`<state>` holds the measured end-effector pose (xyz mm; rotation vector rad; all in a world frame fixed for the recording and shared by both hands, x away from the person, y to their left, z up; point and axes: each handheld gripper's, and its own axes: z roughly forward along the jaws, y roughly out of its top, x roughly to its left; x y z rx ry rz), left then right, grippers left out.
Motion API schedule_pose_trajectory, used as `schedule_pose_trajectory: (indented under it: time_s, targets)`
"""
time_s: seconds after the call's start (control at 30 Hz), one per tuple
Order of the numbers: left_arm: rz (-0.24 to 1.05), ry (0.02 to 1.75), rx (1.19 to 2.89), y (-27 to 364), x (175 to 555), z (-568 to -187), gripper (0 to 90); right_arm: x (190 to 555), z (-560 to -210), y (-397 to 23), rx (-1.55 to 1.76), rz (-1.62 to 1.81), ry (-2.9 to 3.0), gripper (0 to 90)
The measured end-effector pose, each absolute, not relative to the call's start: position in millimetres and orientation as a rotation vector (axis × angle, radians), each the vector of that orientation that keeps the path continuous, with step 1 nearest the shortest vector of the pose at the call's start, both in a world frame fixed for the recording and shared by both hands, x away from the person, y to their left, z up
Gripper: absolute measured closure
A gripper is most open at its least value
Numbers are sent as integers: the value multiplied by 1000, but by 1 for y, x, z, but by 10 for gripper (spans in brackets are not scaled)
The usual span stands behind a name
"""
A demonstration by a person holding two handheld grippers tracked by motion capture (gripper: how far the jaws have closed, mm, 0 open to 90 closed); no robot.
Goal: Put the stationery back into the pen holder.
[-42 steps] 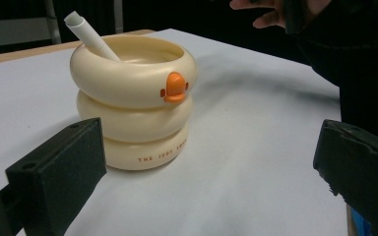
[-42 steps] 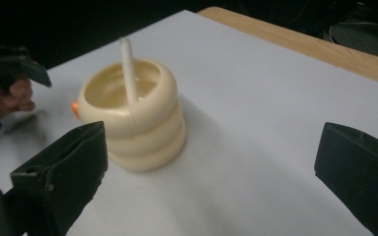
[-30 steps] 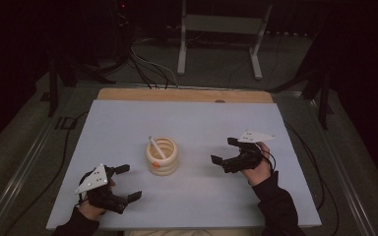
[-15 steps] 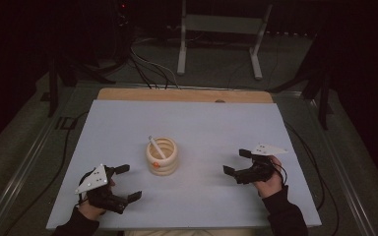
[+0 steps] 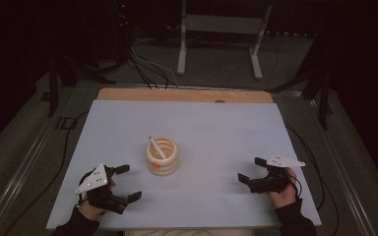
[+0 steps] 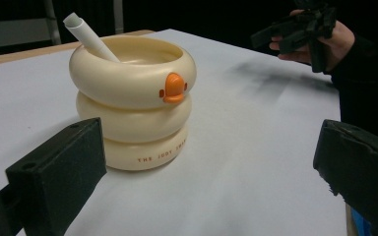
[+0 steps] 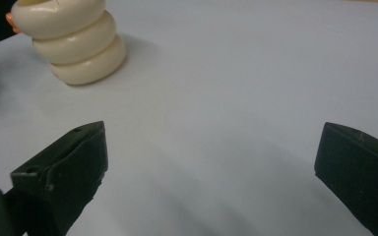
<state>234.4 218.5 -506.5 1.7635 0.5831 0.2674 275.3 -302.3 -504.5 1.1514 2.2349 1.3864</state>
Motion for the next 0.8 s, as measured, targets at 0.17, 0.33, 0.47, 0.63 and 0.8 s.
schedule_pose_trajectory:
  time_s: [0.17, 0.33, 0.47, 0.63, 0.8]
  targets:
    - [266, 582, 1767, 218, 234, -507, 0, 267, -510, -310, 1198, 1333, 2219, 0]
    - [263, 577, 1772, 217, 234, -507, 0, 266, -515, -309, 1202, 1313, 2216, 0]
    - [261, 578, 1772, 218, 234, -507, 0, 270, -518, -305, 1196, 1307, 2227, 0]
    - [262, 577, 1774, 217, 234, -507, 0, 271, -519, -303, 1183, 1302, 2234, 0]
    - [260, 576, 1774, 217, 234, -507, 0, 272, -519, -301, 1174, 1295, 2250, 0]
